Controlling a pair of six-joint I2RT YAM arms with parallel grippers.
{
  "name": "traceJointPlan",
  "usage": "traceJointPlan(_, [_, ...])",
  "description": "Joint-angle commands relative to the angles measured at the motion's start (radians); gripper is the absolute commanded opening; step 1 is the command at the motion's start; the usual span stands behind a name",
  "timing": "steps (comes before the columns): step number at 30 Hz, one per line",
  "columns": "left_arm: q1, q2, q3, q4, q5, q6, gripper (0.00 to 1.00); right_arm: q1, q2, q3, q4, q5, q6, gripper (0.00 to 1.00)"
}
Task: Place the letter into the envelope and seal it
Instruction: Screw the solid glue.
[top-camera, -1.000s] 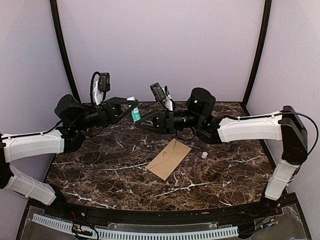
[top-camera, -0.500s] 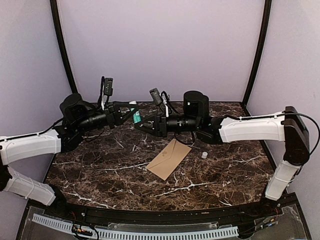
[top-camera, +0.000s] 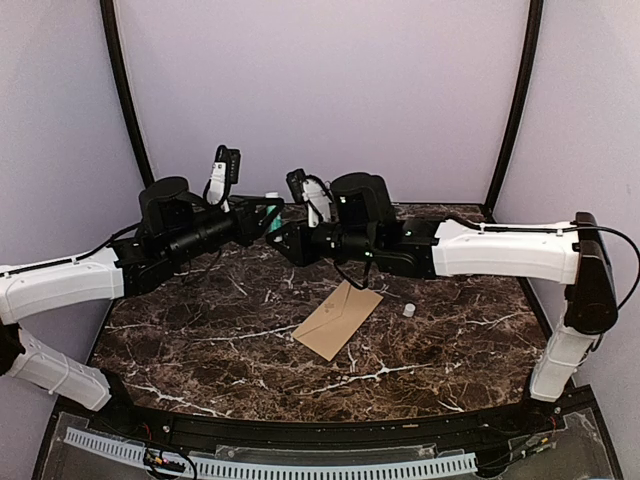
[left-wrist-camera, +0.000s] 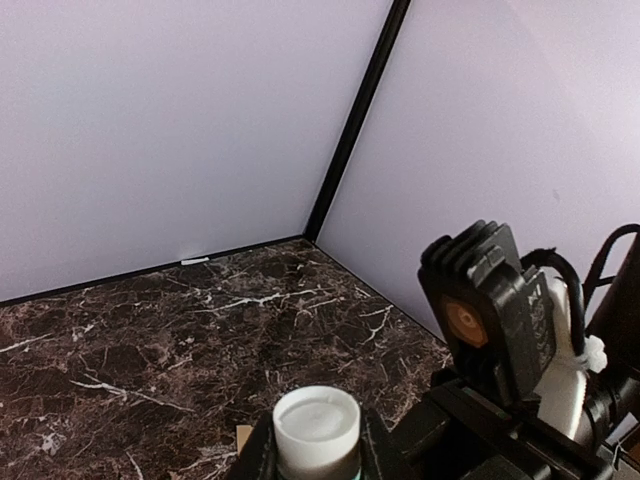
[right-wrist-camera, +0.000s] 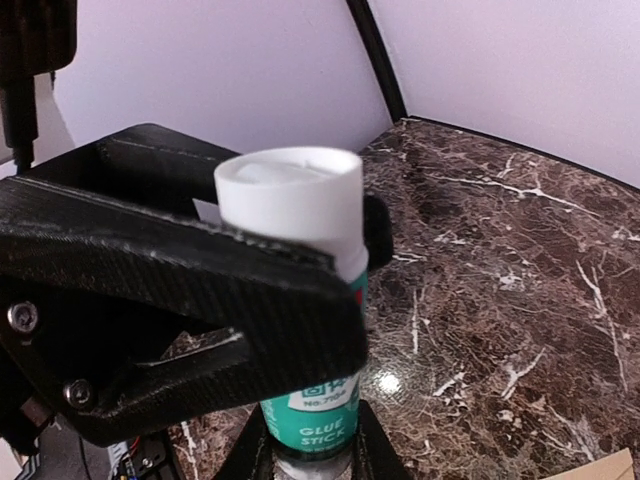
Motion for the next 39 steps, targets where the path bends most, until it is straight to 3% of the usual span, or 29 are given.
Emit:
traceJointPlan(1, [-0.031, 0.015, 0.012, -0.113, -0.107, 0.003, 0.0, 0.031, 0.039, 0.121, -0.042, 0.322, -0.023, 0.18])
traceJointPlan(5, [-0.033, 0.013, 0.013, -0.12, -0.129, -0.005, 0.0, 0.047, 0.053, 0.15, -0.065, 0.364, -0.043, 0.32])
traceJointPlan(11, [-0.022, -0.022, 0.005, -0.12, -0.141, -0.016, 0.0, 0.032, -0.056, 0.003, 0.021, 0.267, -0.059, 0.74])
traceJointPlan(15, [0.012, -0.052, -0.003, -0.106, -0.086, -0.042, 0.0, -0.018, -0.167, -0.171, 0.148, 0.067, -0.058, 0.83])
traceJointPlan(19, [0.049, -0.078, -0.023, -0.055, 0.031, -0.068, 0.0, -0.102, -0.208, -0.266, 0.253, -0.216, 0.0, 0.82])
traceJointPlan(24, [0.081, -0.094, -0.057, 0.062, 0.274, -0.076, 0.0, -0.152, -0.199, -0.307, 0.417, -0.44, 0.096, 0.74])
traceJointPlan(29, [0.085, -0.084, -0.07, 0.153, 0.422, -0.119, 0.0, -0.148, -0.123, -0.245, 0.46, -0.557, 0.137, 0.59])
traceJointPlan(39, [0.085, -0.049, -0.054, 0.201, 0.529, -0.155, 0.0, -0.111, -0.063, -0.189, 0.498, -0.626, 0.14, 0.49])
